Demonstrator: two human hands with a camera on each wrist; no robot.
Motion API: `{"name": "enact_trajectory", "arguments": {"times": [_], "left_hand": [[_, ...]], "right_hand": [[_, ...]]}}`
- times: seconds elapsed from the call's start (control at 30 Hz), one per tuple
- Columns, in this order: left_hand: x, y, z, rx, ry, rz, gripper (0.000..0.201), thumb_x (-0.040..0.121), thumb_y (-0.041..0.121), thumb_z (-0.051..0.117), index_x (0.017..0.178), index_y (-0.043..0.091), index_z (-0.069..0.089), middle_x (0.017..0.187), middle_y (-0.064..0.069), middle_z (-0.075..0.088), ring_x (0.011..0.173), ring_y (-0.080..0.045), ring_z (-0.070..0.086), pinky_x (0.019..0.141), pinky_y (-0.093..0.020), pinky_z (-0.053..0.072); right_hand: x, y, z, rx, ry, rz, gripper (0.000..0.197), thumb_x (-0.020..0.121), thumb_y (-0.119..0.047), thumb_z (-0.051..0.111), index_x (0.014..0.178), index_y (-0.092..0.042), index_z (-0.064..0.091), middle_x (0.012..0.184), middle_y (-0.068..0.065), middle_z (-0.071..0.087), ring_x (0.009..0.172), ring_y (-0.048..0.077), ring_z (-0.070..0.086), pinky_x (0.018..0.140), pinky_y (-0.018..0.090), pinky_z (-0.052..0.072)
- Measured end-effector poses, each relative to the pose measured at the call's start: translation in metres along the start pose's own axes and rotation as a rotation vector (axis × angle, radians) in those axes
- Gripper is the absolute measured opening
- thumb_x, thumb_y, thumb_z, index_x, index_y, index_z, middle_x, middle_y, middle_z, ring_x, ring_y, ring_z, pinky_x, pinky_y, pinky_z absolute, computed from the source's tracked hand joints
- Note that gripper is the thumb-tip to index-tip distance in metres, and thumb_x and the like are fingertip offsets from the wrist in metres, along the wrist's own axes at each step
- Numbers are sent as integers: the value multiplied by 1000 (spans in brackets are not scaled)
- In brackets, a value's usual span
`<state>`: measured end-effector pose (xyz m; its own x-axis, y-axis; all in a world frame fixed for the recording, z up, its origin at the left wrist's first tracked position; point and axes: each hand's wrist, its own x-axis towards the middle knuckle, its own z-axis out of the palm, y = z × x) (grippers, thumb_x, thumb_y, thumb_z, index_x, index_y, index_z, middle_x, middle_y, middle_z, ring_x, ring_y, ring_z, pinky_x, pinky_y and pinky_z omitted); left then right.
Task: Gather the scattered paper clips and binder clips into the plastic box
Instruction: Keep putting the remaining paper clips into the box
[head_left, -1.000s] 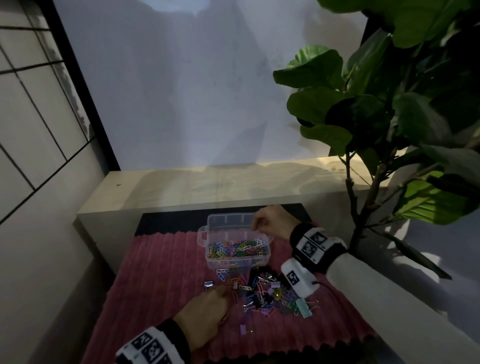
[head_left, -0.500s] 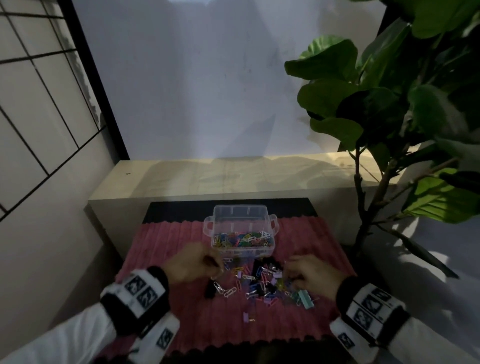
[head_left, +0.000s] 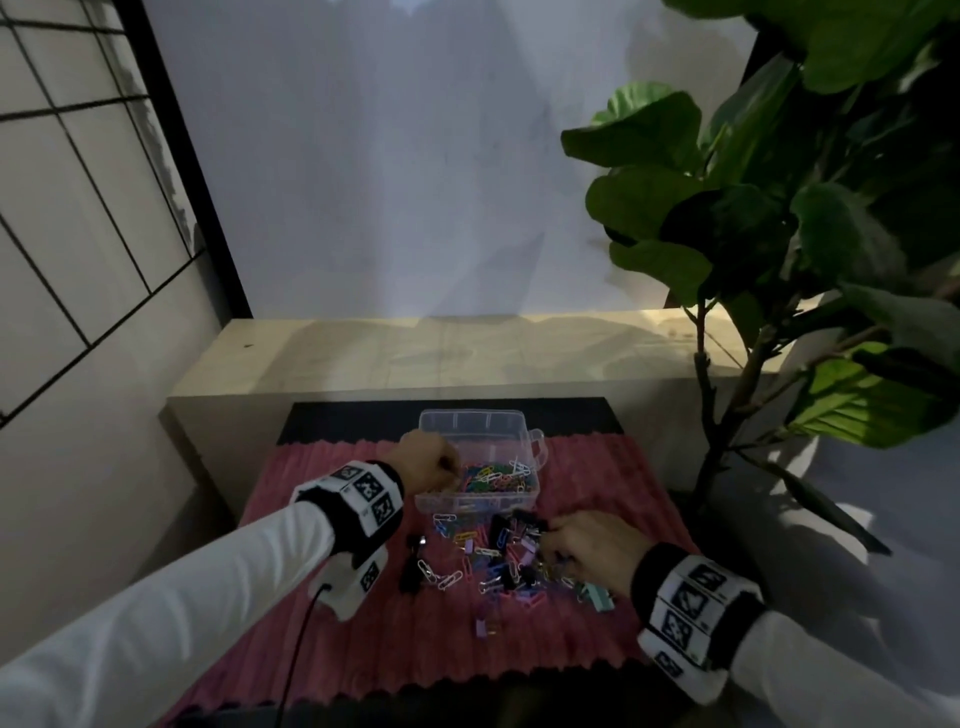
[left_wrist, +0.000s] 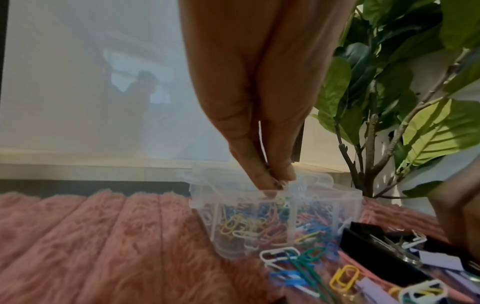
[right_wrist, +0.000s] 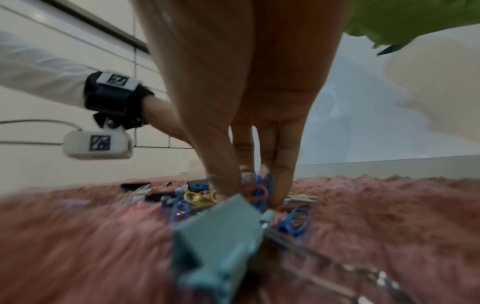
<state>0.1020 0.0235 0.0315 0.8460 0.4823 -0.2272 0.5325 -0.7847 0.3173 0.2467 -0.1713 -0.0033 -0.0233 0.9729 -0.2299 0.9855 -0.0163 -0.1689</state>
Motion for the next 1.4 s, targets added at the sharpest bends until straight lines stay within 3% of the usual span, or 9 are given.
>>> {"name": "enact_trajectory", "arguments": {"times": [0.2, 0.5, 0.6, 0.73, 0.9, 1.0, 1.13, 1.27, 1.4], "left_hand": [[-5, -1, -2, -86, 42, 96, 31, 90, 5, 49, 117, 15, 62, 122, -5, 63, 112, -21, 59, 99, -27, 42], [-61, -30, -3, -169, 53, 116, 26, 88, 4, 53, 110, 12, 64, 111, 4, 65, 96, -3, 56, 76, 2, 37], [-81, -43, 9, -156, -45, 83, 25, 88, 13, 56, 111, 16, 64, 115, 4, 65, 101, -3, 58, 92, -10, 41], [-92, -42, 27, -132, -61, 79, 25, 88, 18, 56, 112, 17, 63, 117, 4, 64, 97, 0, 54, 79, -1, 35], [-83, -20, 45, -194, -62, 90, 25, 87, 10, 57, 111, 11, 63, 107, -3, 67, 84, 2, 59, 66, 3, 36], [-73, -8, 52, -120, -37, 129, 28, 87, 5, 53, 113, 11, 61, 117, -8, 62, 99, -13, 60, 78, -10, 39], [-60, -4, 56, -45, 44, 96, 38, 87, -3, 46, 121, 10, 54, 126, -11, 51, 110, -27, 55, 92, -28, 42], [-46, -10, 58, -34, 117, 51, 43, 84, -9, 41, 122, 8, 51, 125, -12, 52, 109, -30, 56, 93, -34, 45], [-42, -8, 62, 10, 74, 83, 46, 87, -2, 45, 126, 19, 50, 129, -7, 49, 113, -28, 53, 94, -39, 47]], "right_hand": [[0, 23, -12, 508, 111, 108, 6, 76, -4, 69, 82, -6, 72, 76, -1, 71, 62, -10, 59, 65, 6, 45], [7, 34, -24, 1131, 254, 283, 14, 74, 5, 68, 73, -9, 67, 61, -7, 71, 59, 3, 66, 58, 16, 51], [21, 29, -21, 1504, 189, 379, 8, 84, 2, 59, 85, -4, 63, 74, 2, 70, 63, 9, 67, 57, 19, 55], [50, 24, -31, 1892, 164, 423, 16, 91, 0, 46, 81, -5, 57, 77, 3, 63, 59, 7, 67, 56, 15, 56], [86, 10, -51, 1683, 236, 435, 15, 91, 3, 47, 78, 2, 56, 86, 13, 58, 79, 20, 60, 68, 26, 58], [98, 0, -59, 1373, 205, 478, 18, 91, 7, 43, 100, 14, 57, 110, 26, 58, 94, 32, 60, 87, 36, 52], [95, -6, -63, 947, 140, 405, 31, 92, 6, 38, 114, 5, 59, 122, 23, 58, 113, 31, 57, 96, 38, 49], [73, -11, -65, 695, 234, 295, 30, 86, 11, 41, 99, 0, 66, 105, 17, 67, 90, 21, 65, 75, 23, 56], [39, -16, -51, 501, 97, 168, 26, 85, 12, 45, 91, -2, 67, 85, 9, 66, 66, 9, 58, 58, 12, 48]]}}
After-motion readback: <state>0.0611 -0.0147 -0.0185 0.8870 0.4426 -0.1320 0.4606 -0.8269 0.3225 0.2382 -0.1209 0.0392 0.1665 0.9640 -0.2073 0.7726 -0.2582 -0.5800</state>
